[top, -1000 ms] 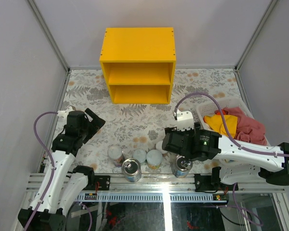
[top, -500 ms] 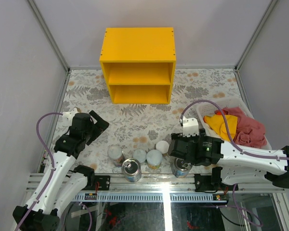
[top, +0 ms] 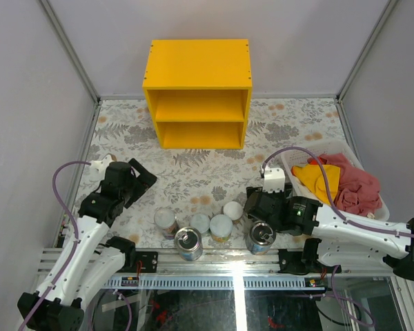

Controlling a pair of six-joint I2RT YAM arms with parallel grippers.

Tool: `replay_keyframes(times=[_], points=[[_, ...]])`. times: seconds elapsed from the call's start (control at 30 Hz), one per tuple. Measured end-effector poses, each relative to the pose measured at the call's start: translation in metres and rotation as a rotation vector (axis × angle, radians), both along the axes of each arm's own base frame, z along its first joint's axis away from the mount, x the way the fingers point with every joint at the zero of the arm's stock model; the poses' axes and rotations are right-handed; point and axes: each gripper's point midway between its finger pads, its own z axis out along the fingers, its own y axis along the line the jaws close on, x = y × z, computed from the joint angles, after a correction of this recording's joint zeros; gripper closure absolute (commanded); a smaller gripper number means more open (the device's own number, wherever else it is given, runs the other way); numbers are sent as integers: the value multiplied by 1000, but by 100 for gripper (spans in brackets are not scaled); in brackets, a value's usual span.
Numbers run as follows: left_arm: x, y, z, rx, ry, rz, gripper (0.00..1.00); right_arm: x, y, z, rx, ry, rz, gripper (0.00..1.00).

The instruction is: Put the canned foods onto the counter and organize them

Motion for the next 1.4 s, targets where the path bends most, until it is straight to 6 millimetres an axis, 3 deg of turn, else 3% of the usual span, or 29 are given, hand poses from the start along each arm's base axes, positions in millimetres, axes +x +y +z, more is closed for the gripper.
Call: replay_keyframes(times=[0.4,0.7,1.1,1.4], points=[[4,-1,0,4,-13,-2,7,9,4,-26,20,-17,25,28],[6,-1,-2,9,-27,-10,6,13,4,-28,52,-73,66,67],[10,-2,1,14,-48,-21,6,19,13,-23,-27,-98,156,76],[12,-2,2,19,-56,-27,6,36,31,11,-52,-156,202,81]])
